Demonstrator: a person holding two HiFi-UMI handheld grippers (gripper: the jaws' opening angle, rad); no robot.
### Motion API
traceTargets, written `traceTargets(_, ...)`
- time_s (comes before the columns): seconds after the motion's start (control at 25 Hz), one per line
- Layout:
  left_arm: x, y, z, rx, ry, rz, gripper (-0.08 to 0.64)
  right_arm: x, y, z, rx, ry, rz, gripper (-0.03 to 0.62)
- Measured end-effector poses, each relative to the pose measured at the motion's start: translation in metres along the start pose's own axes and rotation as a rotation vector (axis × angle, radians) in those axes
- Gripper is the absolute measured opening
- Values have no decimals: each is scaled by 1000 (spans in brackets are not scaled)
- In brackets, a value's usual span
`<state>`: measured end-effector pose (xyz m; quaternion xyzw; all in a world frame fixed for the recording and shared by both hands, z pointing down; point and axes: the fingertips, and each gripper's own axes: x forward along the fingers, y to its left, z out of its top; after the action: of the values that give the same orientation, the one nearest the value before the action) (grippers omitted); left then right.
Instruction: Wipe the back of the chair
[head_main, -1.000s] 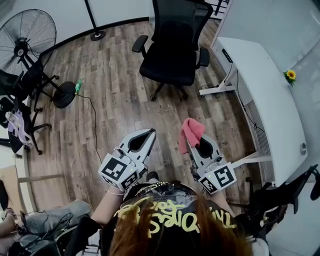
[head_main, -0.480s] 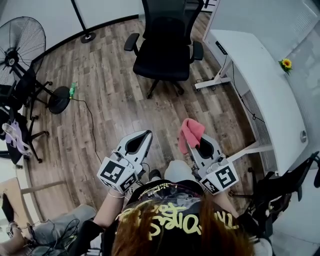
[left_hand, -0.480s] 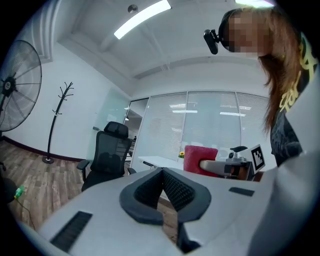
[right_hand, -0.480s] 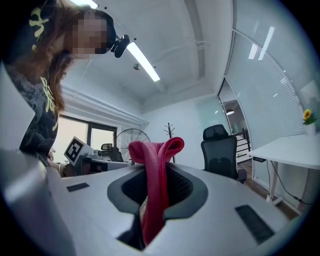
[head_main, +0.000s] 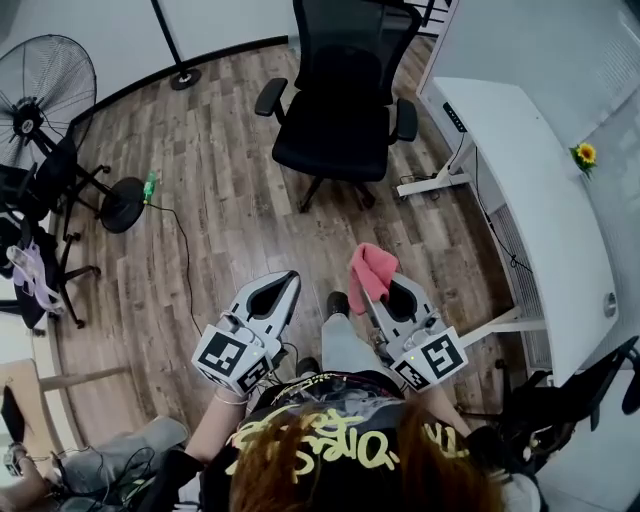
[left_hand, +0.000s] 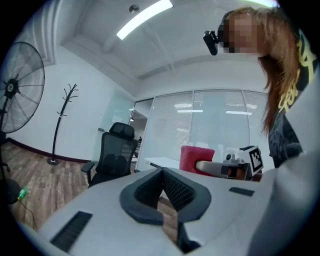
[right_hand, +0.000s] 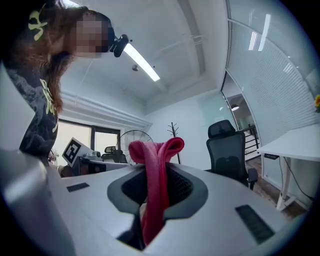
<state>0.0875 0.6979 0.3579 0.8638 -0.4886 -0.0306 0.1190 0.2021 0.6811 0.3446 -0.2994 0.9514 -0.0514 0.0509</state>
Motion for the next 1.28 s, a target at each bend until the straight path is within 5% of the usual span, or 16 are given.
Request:
traceTargets(0.76,177,97,57,45,-18,55,-9,113,-183,37,-16,-37,41,67)
traceTargets(1.28,218,136,65,33,-20,116,-9,155,-230,26,30,-17,84,67)
